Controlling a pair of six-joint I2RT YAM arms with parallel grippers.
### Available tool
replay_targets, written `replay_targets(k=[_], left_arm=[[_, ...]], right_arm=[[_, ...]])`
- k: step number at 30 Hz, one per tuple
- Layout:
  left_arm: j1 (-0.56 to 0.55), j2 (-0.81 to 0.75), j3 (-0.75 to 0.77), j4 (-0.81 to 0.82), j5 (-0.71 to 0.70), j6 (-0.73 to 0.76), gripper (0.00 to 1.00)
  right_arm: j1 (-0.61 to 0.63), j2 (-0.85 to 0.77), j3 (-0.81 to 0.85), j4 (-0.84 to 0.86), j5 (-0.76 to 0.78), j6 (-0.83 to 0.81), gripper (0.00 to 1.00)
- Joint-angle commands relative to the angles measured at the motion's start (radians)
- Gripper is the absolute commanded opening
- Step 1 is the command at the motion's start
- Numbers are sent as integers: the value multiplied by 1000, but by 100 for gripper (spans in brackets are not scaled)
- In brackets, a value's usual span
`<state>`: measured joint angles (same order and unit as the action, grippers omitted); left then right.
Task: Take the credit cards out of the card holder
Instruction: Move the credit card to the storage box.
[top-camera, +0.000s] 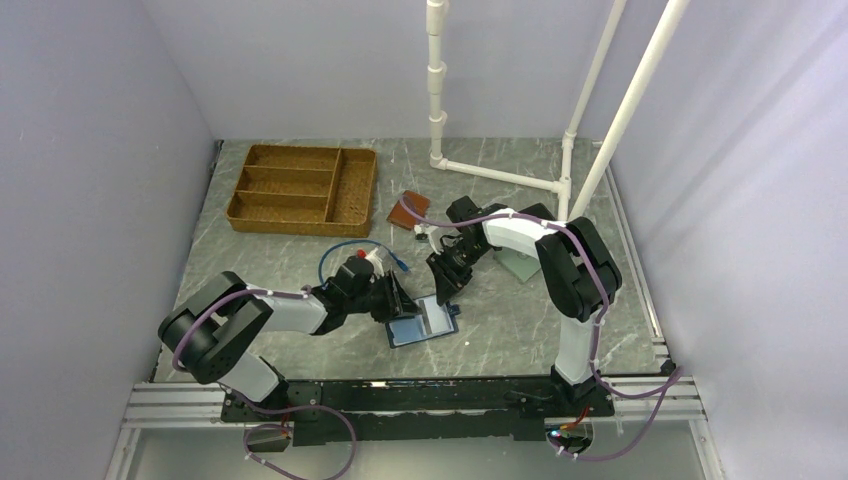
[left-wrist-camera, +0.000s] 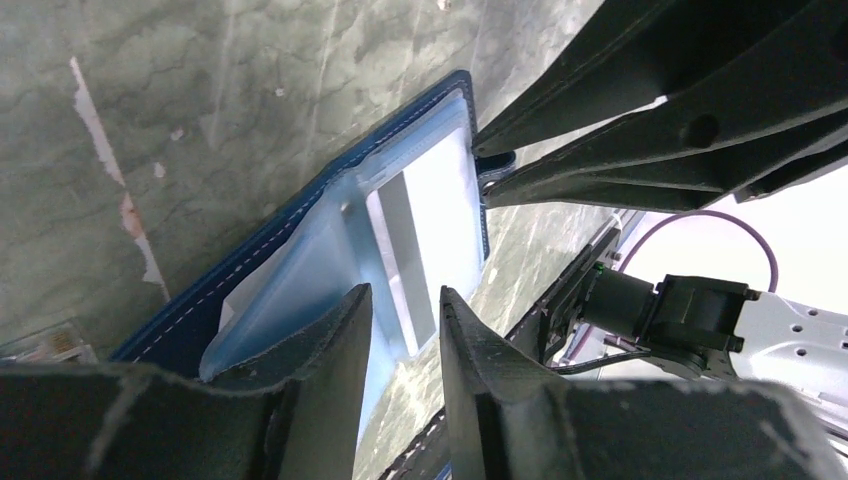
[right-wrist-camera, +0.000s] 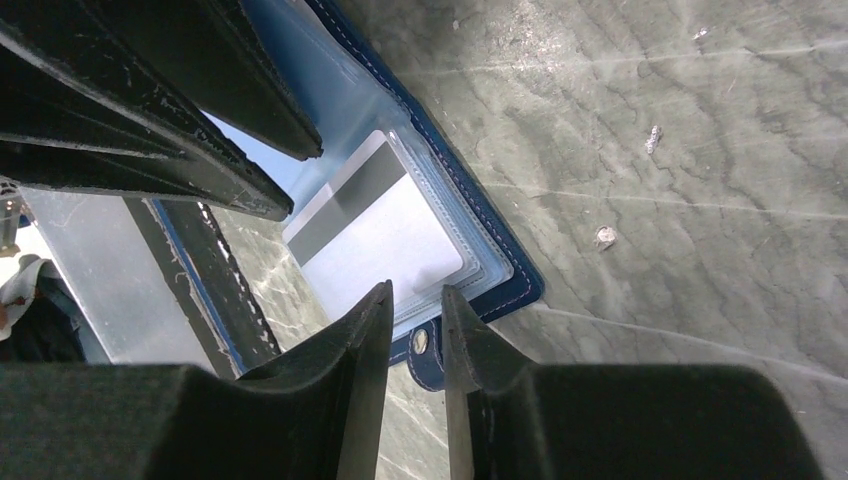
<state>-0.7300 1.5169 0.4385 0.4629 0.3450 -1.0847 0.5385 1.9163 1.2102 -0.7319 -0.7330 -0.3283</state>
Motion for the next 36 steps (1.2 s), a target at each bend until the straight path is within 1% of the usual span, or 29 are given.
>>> replay_targets(k=[1,12,22,23,28,33,36], left_arm=[[-6,15,31,-17,-18,16,36],[-5,27,34,-24,-17,13,35],[-6,42,39,-26,-17,8,34],[-5,45,41,-25,-16,8,34],[-5,69,36,-6,-14,-6,33],[-5,72,27,9,-15,-17,30],[-6,64,26,4,-17,-15,27]], right_arm=[[-3,-27,-6,16,8,11,26],[-5,-24,-9,20,5,14,24],[-3,-5,-16,28,-17,28,16],[-2,4,-18,30,-25,32,14],[20,51,-15,32,-48,44,11],[48,85,-10,35,-75,55,10],[52,97,-2,37,-65,60,10]])
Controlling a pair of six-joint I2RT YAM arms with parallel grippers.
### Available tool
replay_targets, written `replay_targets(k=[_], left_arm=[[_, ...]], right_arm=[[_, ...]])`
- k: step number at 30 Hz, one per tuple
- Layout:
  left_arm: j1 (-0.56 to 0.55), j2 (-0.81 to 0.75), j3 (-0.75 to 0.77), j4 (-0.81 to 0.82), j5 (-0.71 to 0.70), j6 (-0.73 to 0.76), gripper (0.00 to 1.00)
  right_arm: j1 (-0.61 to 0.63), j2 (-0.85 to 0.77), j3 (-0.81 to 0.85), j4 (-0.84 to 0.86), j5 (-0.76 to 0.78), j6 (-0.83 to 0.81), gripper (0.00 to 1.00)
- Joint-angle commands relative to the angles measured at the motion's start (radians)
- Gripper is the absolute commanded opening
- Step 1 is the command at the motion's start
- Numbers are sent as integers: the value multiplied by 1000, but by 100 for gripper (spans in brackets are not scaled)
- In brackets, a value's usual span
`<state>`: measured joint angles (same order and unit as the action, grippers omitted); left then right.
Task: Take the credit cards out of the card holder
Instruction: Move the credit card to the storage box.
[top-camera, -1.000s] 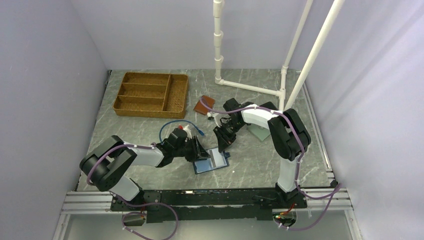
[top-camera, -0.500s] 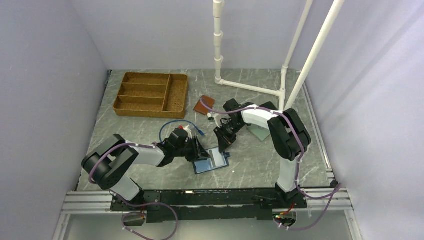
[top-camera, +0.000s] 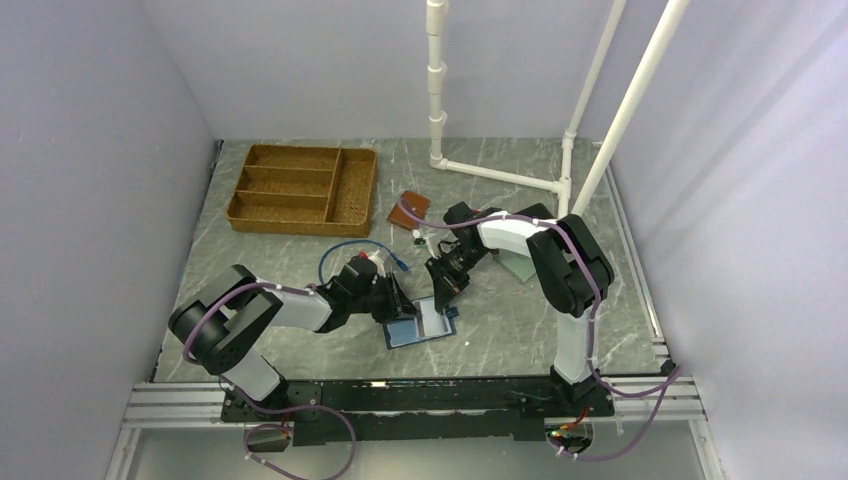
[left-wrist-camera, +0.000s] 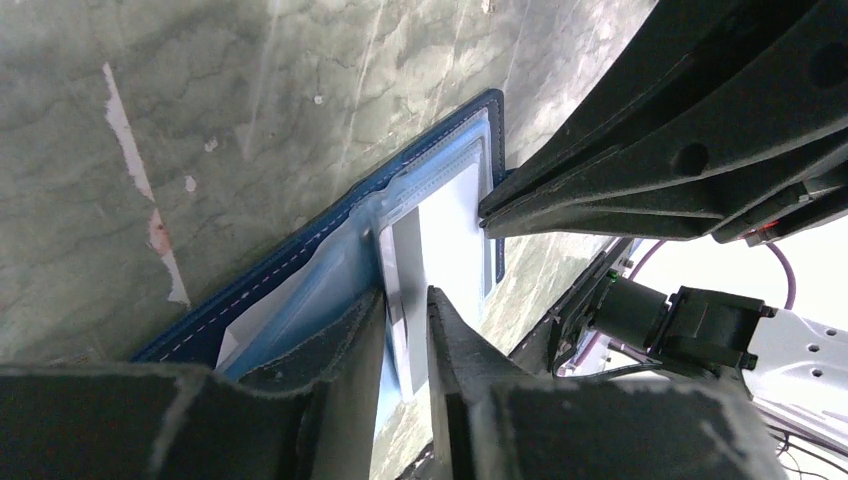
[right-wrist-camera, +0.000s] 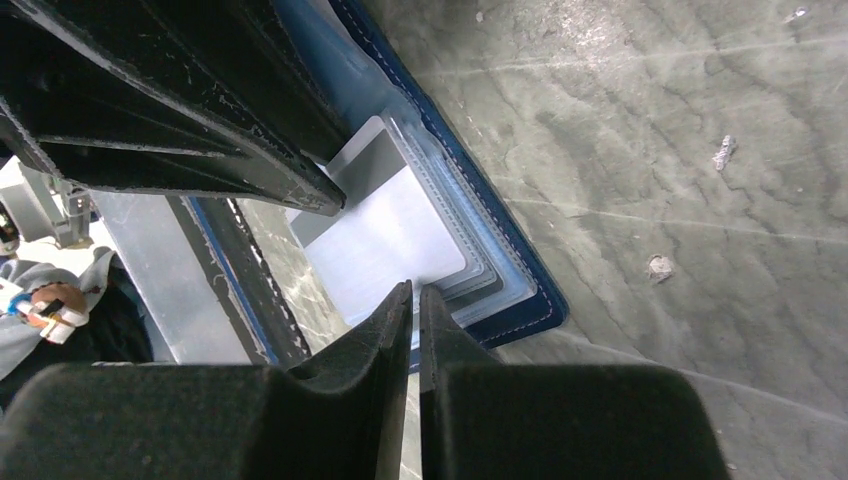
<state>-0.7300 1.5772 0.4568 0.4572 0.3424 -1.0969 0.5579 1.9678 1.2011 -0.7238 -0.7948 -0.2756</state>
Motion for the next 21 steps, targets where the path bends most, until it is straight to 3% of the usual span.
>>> replay_targets(k=[1,6,21], left_arm=[[-6,-1,4,8,-17,-3,23],[-6,-5,-9,34,-8,-7,1],[31,-34,-123,192,48,-53,0]], right_arm=[[31,44,8,32,5,11,10],[26,36,7,40,33,16,10],[10,34,-1,47,98,14,17]])
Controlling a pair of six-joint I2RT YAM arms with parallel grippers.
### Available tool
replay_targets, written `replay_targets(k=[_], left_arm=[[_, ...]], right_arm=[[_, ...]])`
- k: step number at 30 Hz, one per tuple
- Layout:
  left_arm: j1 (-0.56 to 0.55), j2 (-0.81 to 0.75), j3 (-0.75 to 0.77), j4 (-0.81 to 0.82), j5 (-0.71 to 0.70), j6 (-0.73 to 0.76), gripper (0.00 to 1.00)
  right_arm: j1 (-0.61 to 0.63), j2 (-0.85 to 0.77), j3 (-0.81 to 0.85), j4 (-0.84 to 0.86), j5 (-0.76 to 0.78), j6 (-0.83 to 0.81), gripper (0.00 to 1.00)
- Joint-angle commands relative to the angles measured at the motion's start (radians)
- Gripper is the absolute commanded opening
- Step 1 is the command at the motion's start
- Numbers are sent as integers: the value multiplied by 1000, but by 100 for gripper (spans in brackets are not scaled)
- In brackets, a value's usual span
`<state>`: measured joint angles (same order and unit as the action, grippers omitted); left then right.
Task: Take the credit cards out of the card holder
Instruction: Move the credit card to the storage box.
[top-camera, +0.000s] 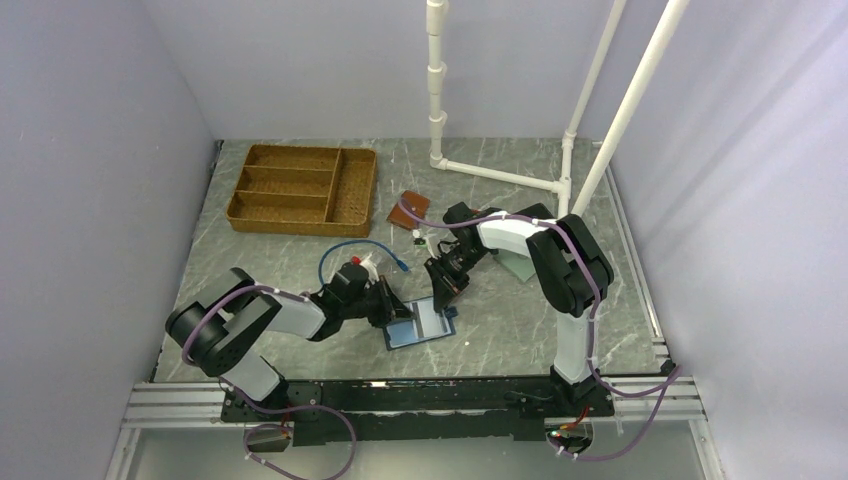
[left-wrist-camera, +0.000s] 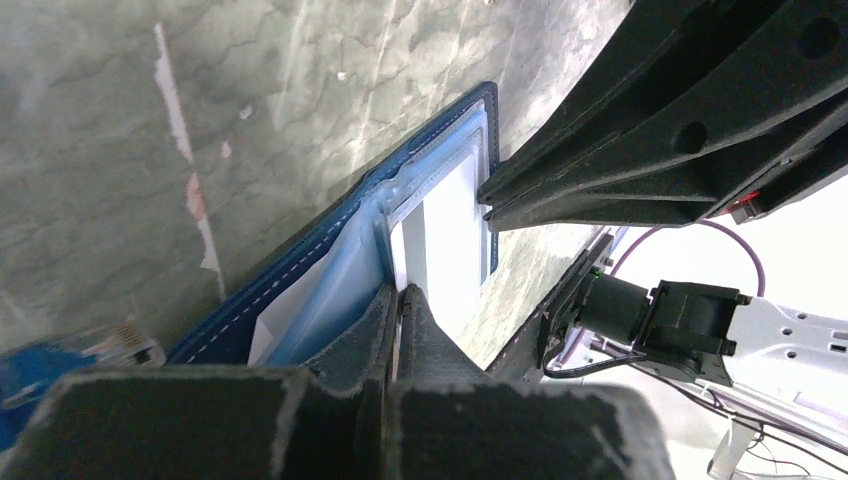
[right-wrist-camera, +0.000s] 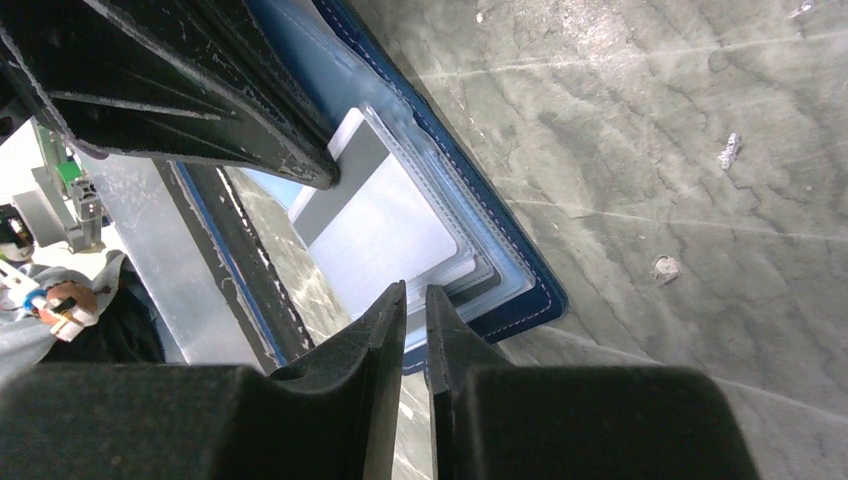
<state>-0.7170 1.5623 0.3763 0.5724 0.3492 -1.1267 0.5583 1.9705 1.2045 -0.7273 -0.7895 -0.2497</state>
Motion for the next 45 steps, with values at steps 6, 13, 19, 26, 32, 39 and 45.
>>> replay_targets(k=[6,13,19,26,32,39,45], left_arm=[[36,44,-99,221,90,-73,0],[67,103,-134,357,145,-110,0],[82,61,-136,278,154,-92,0],[91,-18,-120,119,163,-57,0],[100,-38,-117,71,181,-46,0],[110,-9,-112,74,209,-49,2],[114,-36,-118,43,200,-45,14]], right_arm=[[11,31,-5,49,95,-16,20],[10,35,-6,49,96,-16,20],[11,41,-5,49,98,-16,20],[11,42,-6,49,96,-16,20],[12,43,-5,48,94,-17,20],[12,45,-5,46,90,-20,20],[13,48,-3,42,80,-25,20]])
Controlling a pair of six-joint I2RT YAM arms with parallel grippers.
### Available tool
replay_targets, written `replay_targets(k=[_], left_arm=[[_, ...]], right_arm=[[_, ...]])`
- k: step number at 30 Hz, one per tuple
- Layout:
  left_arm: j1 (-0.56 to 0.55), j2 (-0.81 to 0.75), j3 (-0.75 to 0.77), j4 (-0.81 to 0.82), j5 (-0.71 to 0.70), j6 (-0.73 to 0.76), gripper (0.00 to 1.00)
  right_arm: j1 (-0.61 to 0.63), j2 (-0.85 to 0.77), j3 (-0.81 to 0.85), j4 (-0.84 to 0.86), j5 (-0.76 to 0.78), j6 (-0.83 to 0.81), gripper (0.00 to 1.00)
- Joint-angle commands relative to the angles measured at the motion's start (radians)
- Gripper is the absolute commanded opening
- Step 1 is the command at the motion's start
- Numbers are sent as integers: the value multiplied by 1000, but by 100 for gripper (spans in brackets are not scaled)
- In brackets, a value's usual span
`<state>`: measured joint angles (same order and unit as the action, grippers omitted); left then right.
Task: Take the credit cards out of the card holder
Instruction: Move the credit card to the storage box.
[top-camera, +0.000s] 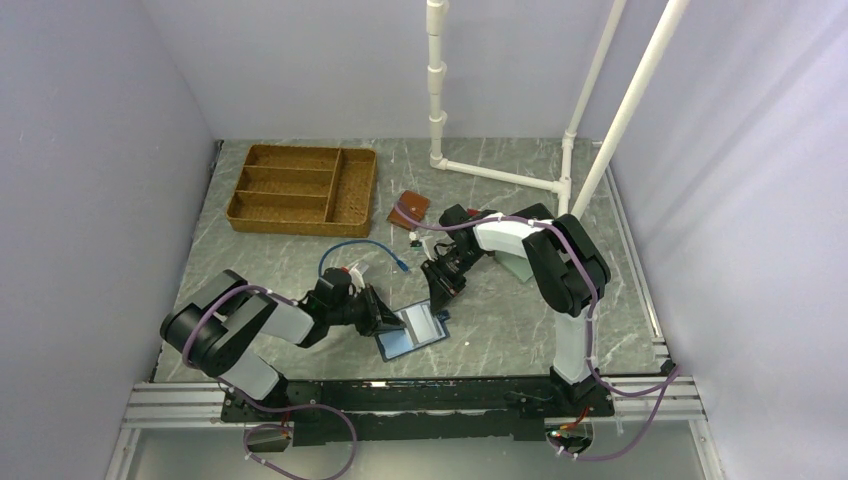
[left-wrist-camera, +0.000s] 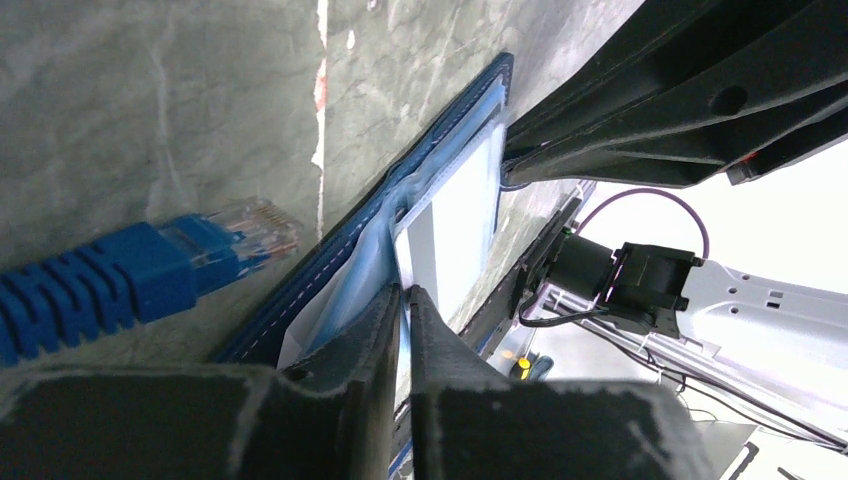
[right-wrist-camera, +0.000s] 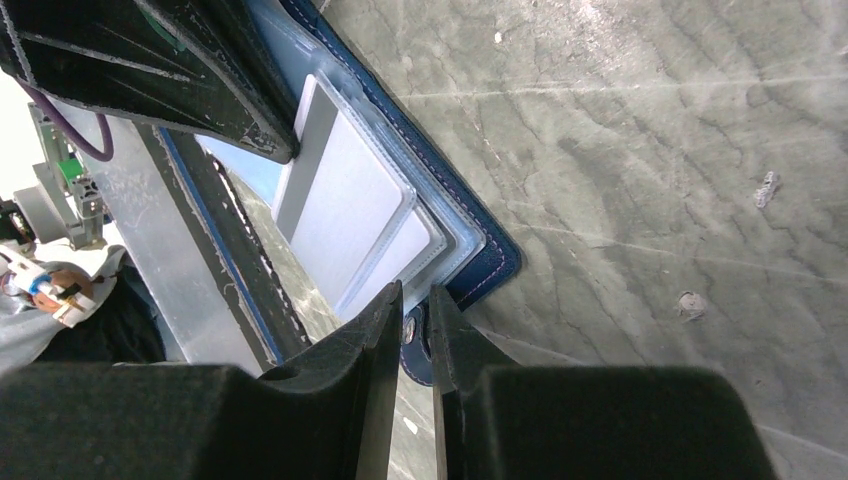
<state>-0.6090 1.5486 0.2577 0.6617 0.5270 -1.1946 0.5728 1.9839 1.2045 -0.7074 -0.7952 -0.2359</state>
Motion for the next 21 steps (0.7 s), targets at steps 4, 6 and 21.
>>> replay_targets(k=[4,6,21], left_arm=[[6,-44,-3,-57,16,24,23],[6,-46,-4,-52,13,22,26],[-45,97,15,100,5,-44,30]], right_arm=[[-1,32,0,16,70,-44,20],[-1,29,3,11,58,-49,20],[3,23,6,2,-15,-57,20]])
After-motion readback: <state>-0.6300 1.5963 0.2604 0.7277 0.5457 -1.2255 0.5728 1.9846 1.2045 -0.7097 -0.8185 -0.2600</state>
